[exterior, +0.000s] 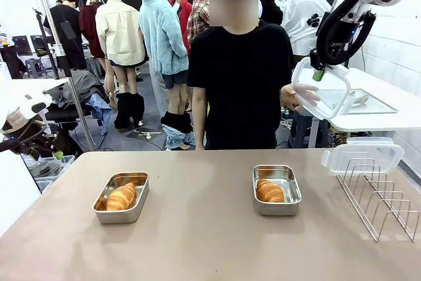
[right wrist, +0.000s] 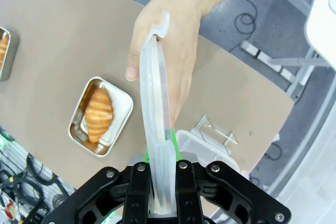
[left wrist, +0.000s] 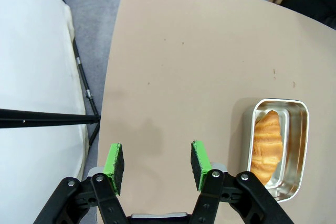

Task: Place the bread in airtight containers.
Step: Pick up one Airtight Container lid and hand it to the human.

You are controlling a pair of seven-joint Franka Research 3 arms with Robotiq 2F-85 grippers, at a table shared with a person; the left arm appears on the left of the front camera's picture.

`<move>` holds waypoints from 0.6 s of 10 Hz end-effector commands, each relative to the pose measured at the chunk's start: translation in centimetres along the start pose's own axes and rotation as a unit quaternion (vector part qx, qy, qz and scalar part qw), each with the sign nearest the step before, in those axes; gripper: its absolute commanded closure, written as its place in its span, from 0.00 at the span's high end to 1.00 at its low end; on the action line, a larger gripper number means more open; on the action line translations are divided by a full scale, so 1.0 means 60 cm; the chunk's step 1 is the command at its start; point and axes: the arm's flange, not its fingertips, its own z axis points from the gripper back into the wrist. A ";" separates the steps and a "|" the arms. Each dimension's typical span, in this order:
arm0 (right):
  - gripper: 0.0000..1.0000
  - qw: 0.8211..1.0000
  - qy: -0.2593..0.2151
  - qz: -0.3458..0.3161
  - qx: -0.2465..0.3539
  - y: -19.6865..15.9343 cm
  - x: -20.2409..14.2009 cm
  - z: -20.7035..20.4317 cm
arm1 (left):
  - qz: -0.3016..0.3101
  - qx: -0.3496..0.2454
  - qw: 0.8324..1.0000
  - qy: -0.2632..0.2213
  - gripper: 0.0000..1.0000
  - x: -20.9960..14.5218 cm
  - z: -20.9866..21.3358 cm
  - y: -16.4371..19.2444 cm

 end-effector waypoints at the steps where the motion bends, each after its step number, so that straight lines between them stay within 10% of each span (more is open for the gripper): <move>1: 0.47 0.999 0.002 0.015 -0.033 0.005 -0.033 0.024 | 0.005 0.007 1.000 -0.001 0.67 0.001 0.001 0.000; 4: 1.00 0.998 0.006 0.047 -0.052 -0.006 -0.107 0.066 | 0.005 0.007 1.000 -0.001 0.67 0.001 0.001 0.000; 6: 1.00 0.991 0.024 0.117 -0.054 -0.013 -0.167 0.079 | 0.005 0.007 1.000 -0.001 0.67 0.001 0.001 0.000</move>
